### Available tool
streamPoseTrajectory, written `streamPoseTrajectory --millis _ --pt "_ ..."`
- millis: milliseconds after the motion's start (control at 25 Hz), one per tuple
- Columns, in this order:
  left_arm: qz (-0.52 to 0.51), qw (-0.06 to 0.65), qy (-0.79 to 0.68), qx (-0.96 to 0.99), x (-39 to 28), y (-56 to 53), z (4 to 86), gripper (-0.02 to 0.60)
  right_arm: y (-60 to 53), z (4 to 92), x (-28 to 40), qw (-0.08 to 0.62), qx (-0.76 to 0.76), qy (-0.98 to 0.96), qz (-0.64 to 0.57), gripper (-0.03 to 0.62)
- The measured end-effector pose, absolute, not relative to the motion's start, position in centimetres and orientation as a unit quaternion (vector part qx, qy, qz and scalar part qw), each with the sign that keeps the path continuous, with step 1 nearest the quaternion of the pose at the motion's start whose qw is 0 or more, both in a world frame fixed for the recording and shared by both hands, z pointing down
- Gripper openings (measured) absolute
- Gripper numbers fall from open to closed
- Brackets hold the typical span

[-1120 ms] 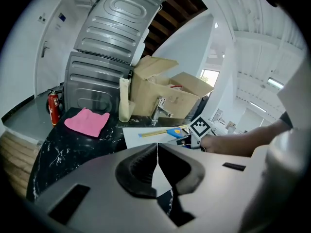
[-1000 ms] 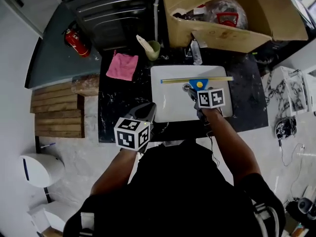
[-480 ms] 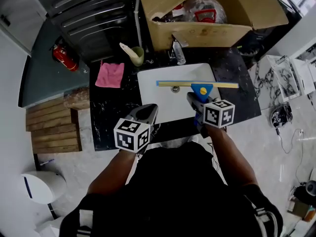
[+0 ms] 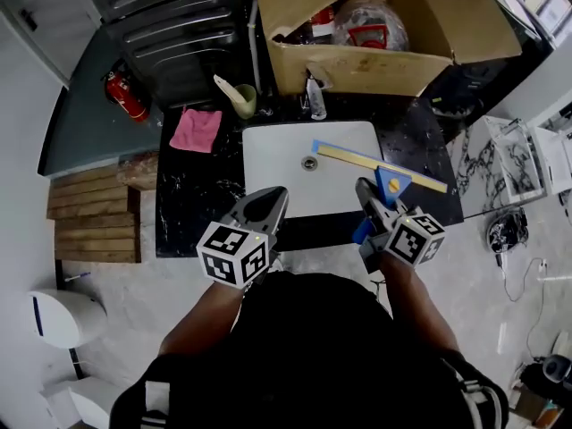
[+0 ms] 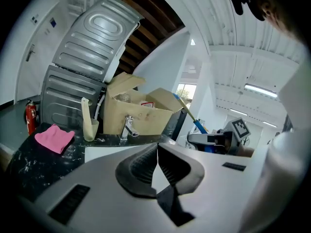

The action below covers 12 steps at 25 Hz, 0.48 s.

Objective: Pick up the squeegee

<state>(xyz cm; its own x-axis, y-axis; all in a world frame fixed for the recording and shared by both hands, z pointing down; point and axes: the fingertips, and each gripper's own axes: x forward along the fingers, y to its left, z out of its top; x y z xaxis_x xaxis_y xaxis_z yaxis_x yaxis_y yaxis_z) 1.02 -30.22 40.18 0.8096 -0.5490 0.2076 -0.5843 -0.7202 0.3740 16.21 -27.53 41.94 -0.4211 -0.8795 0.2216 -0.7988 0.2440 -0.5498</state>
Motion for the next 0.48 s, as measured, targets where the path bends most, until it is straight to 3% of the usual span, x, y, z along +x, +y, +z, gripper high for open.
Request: streamPoseTrajectory --millis 480 --pt "0.024 0.207 -0.349 0.913 4.8 -23.0 39.6 0.017 -20.8 41.3 20.3 0.094 -0.499 0.809 -0.295 0.009"
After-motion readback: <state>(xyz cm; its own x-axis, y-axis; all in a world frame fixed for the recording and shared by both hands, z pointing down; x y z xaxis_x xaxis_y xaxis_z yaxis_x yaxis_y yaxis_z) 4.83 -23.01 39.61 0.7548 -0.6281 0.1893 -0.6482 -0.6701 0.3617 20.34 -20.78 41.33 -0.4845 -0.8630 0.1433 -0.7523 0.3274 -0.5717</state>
